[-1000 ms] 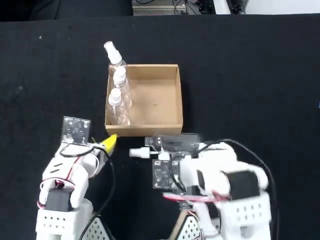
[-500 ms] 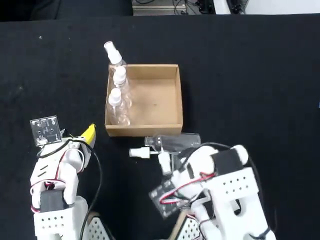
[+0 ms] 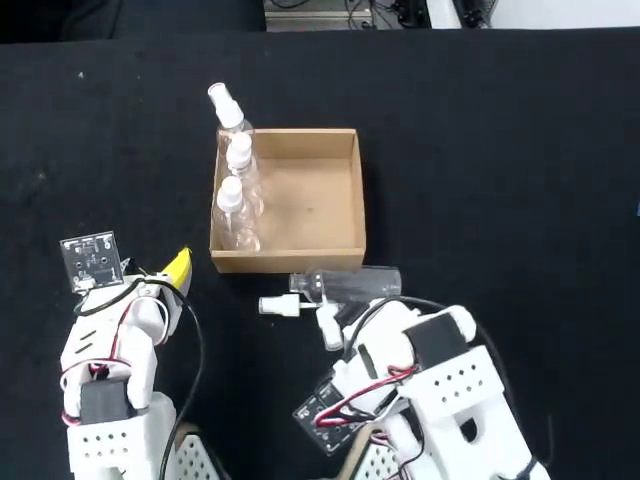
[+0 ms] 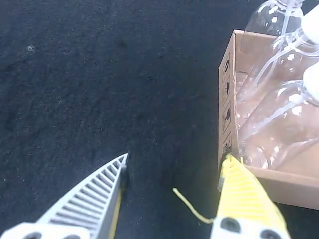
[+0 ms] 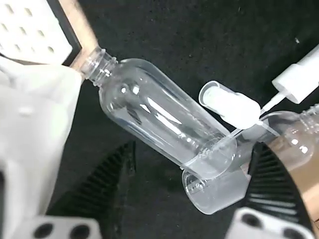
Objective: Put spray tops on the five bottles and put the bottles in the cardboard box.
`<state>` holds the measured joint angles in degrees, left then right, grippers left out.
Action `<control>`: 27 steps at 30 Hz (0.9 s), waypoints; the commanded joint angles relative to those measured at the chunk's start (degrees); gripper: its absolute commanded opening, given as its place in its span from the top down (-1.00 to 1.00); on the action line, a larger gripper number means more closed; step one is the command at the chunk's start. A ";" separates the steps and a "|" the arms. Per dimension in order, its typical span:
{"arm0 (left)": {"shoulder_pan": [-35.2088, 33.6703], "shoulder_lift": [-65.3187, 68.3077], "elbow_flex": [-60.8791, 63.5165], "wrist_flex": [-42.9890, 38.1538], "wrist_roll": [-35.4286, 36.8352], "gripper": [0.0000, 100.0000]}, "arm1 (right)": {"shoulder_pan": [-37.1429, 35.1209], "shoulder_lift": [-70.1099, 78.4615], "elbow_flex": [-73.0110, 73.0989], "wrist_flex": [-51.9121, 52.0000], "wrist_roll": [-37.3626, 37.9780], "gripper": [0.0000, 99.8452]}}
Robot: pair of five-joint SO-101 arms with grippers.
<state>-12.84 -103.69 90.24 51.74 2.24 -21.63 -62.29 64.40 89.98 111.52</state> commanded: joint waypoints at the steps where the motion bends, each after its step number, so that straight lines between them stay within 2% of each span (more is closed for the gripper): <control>1: -0.57 -0.79 -1.89 -1.41 0.62 0.46 | 1.76 0.04 -2.77 0.70 0.53 0.45; 3: -0.48 -0.79 -1.89 -1.41 0.62 0.46 | 4.04 0.31 -6.90 0.79 0.53 0.58; 5: -0.31 -0.79 -1.89 -1.41 0.62 0.46 | 5.27 1.98 -9.10 0.79 -0.18 0.63; 9: -0.31 -0.79 -1.89 -1.41 0.62 0.46 | 5.36 8.75 -11.30 -0.26 -7.30 0.52; 13: -0.31 -0.79 -1.89 -1.49 0.62 0.46 | 5.10 17.63 -13.76 0.53 -7.74 0.46; 20: -0.40 -0.79 -1.98 -1.49 0.62 0.46 | 3.87 22.02 -15.08 -0.09 1.85 0.46; 27: -0.31 -0.79 -1.98 -1.49 0.44 0.46 | 2.11 22.29 -7.16 -7.30 3.87 0.46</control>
<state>-12.84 -103.69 90.24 51.74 2.24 -17.49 -40.48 53.14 87.78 114.42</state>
